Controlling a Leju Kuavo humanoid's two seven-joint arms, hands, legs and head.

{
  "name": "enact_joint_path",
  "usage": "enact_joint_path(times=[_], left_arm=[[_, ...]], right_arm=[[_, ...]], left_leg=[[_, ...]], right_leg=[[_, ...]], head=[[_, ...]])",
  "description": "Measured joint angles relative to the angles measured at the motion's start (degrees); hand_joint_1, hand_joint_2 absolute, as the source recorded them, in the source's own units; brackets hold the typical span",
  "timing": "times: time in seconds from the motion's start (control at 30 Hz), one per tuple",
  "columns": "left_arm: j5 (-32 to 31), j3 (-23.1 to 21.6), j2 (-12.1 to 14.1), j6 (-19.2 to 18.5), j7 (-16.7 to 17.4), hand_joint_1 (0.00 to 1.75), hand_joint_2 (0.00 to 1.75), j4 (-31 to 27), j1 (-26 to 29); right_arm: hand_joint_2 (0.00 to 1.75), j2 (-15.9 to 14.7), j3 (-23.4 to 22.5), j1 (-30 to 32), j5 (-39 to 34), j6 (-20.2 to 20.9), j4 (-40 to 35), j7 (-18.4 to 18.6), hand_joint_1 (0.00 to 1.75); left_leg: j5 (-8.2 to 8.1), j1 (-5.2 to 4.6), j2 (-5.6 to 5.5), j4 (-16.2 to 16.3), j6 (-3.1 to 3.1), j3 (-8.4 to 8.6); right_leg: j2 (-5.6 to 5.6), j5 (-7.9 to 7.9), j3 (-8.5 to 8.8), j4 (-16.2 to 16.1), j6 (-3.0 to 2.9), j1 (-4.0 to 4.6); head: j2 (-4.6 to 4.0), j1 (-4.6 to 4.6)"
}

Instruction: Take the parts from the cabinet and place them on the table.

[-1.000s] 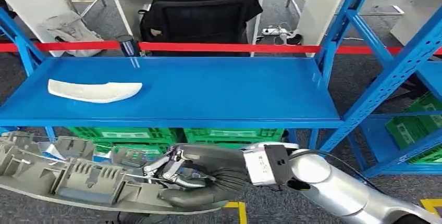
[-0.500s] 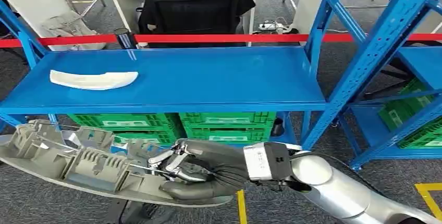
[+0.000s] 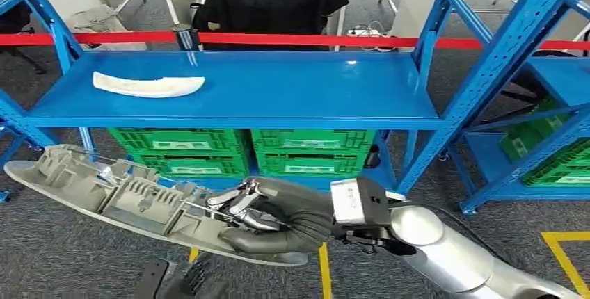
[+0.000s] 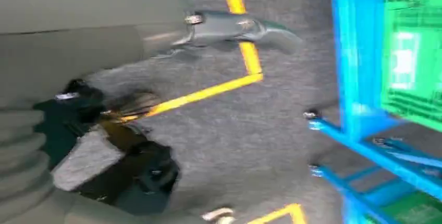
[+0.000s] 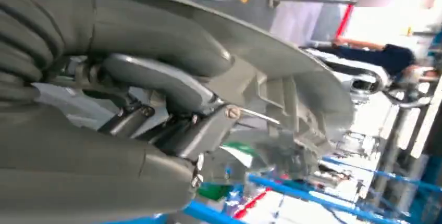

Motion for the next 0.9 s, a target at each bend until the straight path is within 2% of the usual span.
enact_joint_path(times=[0.03, 0.07, 0.1, 0.13, 0.17, 0.2, 0.23, 0.27, 0.3, 0.33, 0.37, 0.4, 0.43, 0.47, 0.5, 0.53, 0.57, 0.6, 0.63, 0.67, 0.7, 0.73, 0.77, 0.8, 0.83, 0.9], left_arm=[[0.0, 0.0, 0.0, 0.0, 0.0, 0.0, 1.75, 0.1, 0.0], [0.0, 0.1, 0.0, 0.0, 0.0, 0.0, 1.75, 0.1, 0.1], [0.0, 0.1, 0.0, 0.0, 0.0, 0.0, 1.75, 0.2, 0.1], [0.0, 0.1, 0.0, 0.0, 0.0, 0.0, 1.75, 0.3, 0.2], [0.1, 0.2, 0.0, 0.0, 0.0, 0.0, 1.75, 0.3, 0.2], [0.1, 0.2, 0.0, 0.0, -0.1, 0.0, 1.75, 0.4, 0.3], [0.1, 0.3, 0.0, 0.0, -0.1, 0.0, 1.75, 0.4, 0.3], [0.1, 0.3, 0.0, 0.0, -0.1, 0.0, 1.75, 0.4, 0.2], [0.1, 0.3, 0.0, 0.0, -0.1, 0.0, 1.75, 0.4, 0.2], [0.1, 0.4, 0.1, 0.1, -0.1, 0.0, 1.75, 0.4, 0.3], [0.1, 0.4, 0.1, 0.1, -0.1, 0.0, 1.75, 0.5, 0.3], [0.2, 0.4, 0.1, 0.1, -0.2, 0.0, 1.75, 0.5, 0.3], [0.2, 0.4, 0.3, 0.1, -0.3, 0.0, 1.75, 0.6, 0.4], [0.2, 0.4, 0.4, 0.2, -0.4, 0.0, 1.75, 0.7, 0.4], [0.2, 0.4, 0.4, 0.2, -0.5, 0.0, 1.75, 0.7, 0.4], [0.2, 0.4, 0.5, 0.2, -0.5, 0.0, 1.75, 0.7, 0.4], [0.2, 0.4, 0.5, 0.2, -0.5, 0.0, 1.75, 0.7, 0.4], [0.2, 0.4, 0.5, 0.2, -0.5, 0.0, 1.75, 0.7, 0.4], [0.2, 0.4, 0.6, 0.2, -0.5, 0.0, 1.75, 0.7, 0.4], [0.1, 0.4, 0.6, 0.2, -0.5, 0.0, 1.75, 0.7, 0.4], [0.1, 0.5, 0.7, 0.2, -0.5, 0.0, 1.75, 0.7, 0.4], [0.1, 0.5, 0.8, 0.2, -0.5, 0.0, 1.75, 0.7, 0.4], [0.1, 0.5, 0.8, 0.2, -0.5, 0.0, 1.75, 0.7, 0.2], [0.1, 0.6, 0.8, 0.2, -0.5, 0.0, 1.75, 0.7, 0.1], [0.1, 0.7, 0.8, 0.2, -0.5, 0.0, 1.75, 0.7, 0.0], [0.1, 0.9, 0.8, 0.2, -0.5, 0.0, 1.75, 0.7, 0.1]], right_arm=[[1.75, 0.0, -0.1, 0.0, -0.3, 0.0, 0.2, 0.0, 1.75], [1.75, 0.0, -0.2, 0.0, -0.4, 0.0, 0.5, 0.0, 1.75], [1.75, 0.0, -0.2, 0.0, -0.4, 0.0, 0.8, 0.0, 1.75], [1.75, 0.0, -0.2, 0.0, -0.4, 0.0, 1.1, 0.0, 1.75], [1.75, 0.0, -0.3, 0.0, -0.6, 0.0, 1.4, 0.0, 1.75], [1.75, 0.0, -0.4, 0.0, -0.7, 0.0, 1.6, 0.0, 1.75], [1.75, 0.0, -0.5, -0.1, -0.7, 0.0, 1.8, 0.0, 1.75], [1.75, 0.0, -0.5, -0.2, -0.8, 0.0, 1.8, 0.0, 1.75], [1.75, 0.1, -0.6, -0.3, -0.8, 0.0, 1.8, 0.0, 1.75], [1.75, 0.1, -0.7, -0.3, -0.8, 0.0, 1.9, 0.0, 1.75], [1.75, 0.1, -0.7, -0.5, -0.9, 0.1, 2.1, -0.1, 1.75], [1.75, 0.2, -0.7, -0.5, -1.0, 0.1, 2.3, -0.1, 1.75], [1.75, 0.2, -0.7, -0.5, -1.0, 0.1, 2.4, -0.1, 1.75], [1.75, 0.4, -0.7, -0.6, -1.2, 0.1, 2.6, -0.1, 1.75], [1.75, 0.6, -0.7, -0.6, -1.3, 0.1, 2.7, -0.1, 1.75], [1.75, 0.8, -0.7, -0.6, -1.3, 0.1, 2.7, -0.1, 1.75], [1.75, 0.9, -0.7, -0.6, -1.3, 0.1, 2.8, -0.1, 1.75], [1.75, 0.9, -0.8, -0.5, -1.3, 0.1, 3.0, -0.1, 1.75], [1.75, 1.0, -0.9, -0.3, -1.3, 0.1, 3.2, 0.0, 1.75], [1.75, 1.0, -0.9, -0.2, -1.3, 0.1, 3.3, 0.0, 1.75], [1.75, 1.0, -1.0, -0.2, -1.3, 0.1, 3.5, -0.1, 1.75], [1.75, 1.0, -1.1, -0.2, -1.4, 0.1, 3.5, -0.1, 1.75], [1.75, 1.0, -1.3, -0.1, -1.4, 0.1, 3.5, -0.1, 1.75], [1.75, 1.0, -1.5, -0.1, -1.4, 0.1, 3.5, -0.1, 1.75], [1.75, 1.1, -1.7, 0.0, -1.4, 0.1, 3.6, -0.1, 1.75], [1.75, 1.1, -1.8, 0.0, -1.4, 0.1, 3.6, -0.1, 1.75]], left_leg=[[0.72, -0.09, 0.01, 0.0, 0.17, -0.92], [1.45, -0.23, 0.04, 0.1, 0.31, -1.81], [2.14, -0.39, 0.04, 0.1, 0.38, -2.74], [2.79, -0.53, 0.04, 0.2, 0.37, -3.68], [3.41, -0.66, 0.04, 0.4, 0.33, -4.57], [3.88, -0.71, 0.04, 0.5, 0.25, -5.31], [4.36, -0.77, 0.02, 0.7, 0.12, -6.02], [4.79, -0.77, 0.01, 1.0, -0.04, -6.38], [5.16, -1.02, -0.03, 1.3, -0.41, -6.82], [5.66, -0.95, 0.01, 1.0, -0.75, -6.73], [6.14, -0.78, 0.01, 0.9, -1.1, -6.84], [6.7, -0.7, -0.01, 0.6, -1.47, -6.83], [7.05, -0.84, -0.14, 0.6, -1.86, -7.09], [4.83, -0.7, -0.14, 1.7, -2.2, -7.69], [1.39, -0.54, -0.11, 4.5, -2.53, -8.57], [-2.14, -0.3, -0.11, 8.7, -2.92, -9.71], [-4.81, -0.08, -0.1, 13.1, -3.27, -10.74], [-5.89, 0.08, -0.09, 16.7, -3.53, -11.26], [-5.09, 0.25, -0.08, 18.2, -3.7, -10.87], [-3.28, 0.38, -0.08, 17.3, -3.79, -9.43], [-1.26, 0.48, -0.07, 14.6, -3.84, -6.99], [0.17, 0.55, -0.07, 9.9, -3.82, -3.42], [-0.65, 0.66, -0.1, 4.1, -3.78, 0.84], [-2.44, 0.27, -0.22, -0.1, -3.47, 3.31], [-2.43, 0.07, -0.4, -0.1, -2.71, 2.87], [-1.98, -0.27, -0.39, -0.2, -1.98, 2.17]], right_leg=[[0.02, -3.61, -1.22, 4.6, 0.04, 0.13], [0.03, -6.08, -2.23, 9.1, 0.06, 0.26], [0.03, -6.69, -2.52, 12.2, 0.0, 0.34], [0.03, -5.67, -1.91, 13.1, -0.13, 0.43], [0.02, -3.59, -0.1, 11.8, -0.37, 0.57], [0.02, -1.55, 2.68, 8.8, -0.65, 0.72], [0.02, -0.49, 6.77, 3.6, -1.14, 0.97], [0.02, -2.17, 10.67, -1.8, -1.74, 1.22], [0.02, -3.75, 12.81, -5.9, -1.96, 1.42], [0.07, -3.35, 12.29, -5.4, -1.95, 1.56], [0.07, -3.17, 12.12, -5.5, -2.2, 1.59], [0.06, -2.71, 11.94, -5.5, -2.64, 1.71], [-0.15, -1.78, 11.63, -6.1, -3.15, 1.17], [-0.31, -1.12, 11.07, -6.1, -3.52, 1.08], [-0.31, -0.54, 10.31, -6.1, -3.88, 0.97], [-0.32, 0.1, 9.51, -6.1, -3.81, 0.96], [-0.32, 0.75, 8.7, -6.0, -3.75, 0.96], [-0.37, 1.35, 7.85, -6.0, -3.64, 0.95], [-0.38, 1.96, 7.0, -5.9, -3.51, 0.94], [-0.41, 2.49, 6.19, -5.8, -3.35, 0.9], [-0.41, 2.98, 5.42, -5.6, -3.15, 0.81], [-0.41, 3.48, 4.73, -5.4, -2.92, 0.72], [-0.38, 3.88, 4.34, -5.2, -2.54, 0.71], [-0.38, 4.19, 3.9, -5.0, -2.19, 0.89], [-0.44, 4.78, 3.93, -5.2, -1.75, 0.84], [-0.43, 5.67, 3.75, -5.4, -1.04, 0.54]], head=[[0.02, 0.18], [0.0, 0.22], [0.0, 0.24], [0.02, 0.22], [0.0, 0.24], [0.02, 0.24], [0.02, 0.24], [0.02, 0.24], [0.02, 0.22], [0.0, 0.22], [0.0, 0.28], [0.0, 0.31], [0.0, 0.33], [0.0, 0.28], [0.0, 0.22], [0.0, 0.22], [0.02, 0.22], [0.02, 0.22], [0.02, 0.22], [0.0, 0.22], [0.02, 0.22], [0.0, 0.22], [0.02, 0.24], [0.02, 0.2], [0.0, 0.26], [0.02, 0.31]])
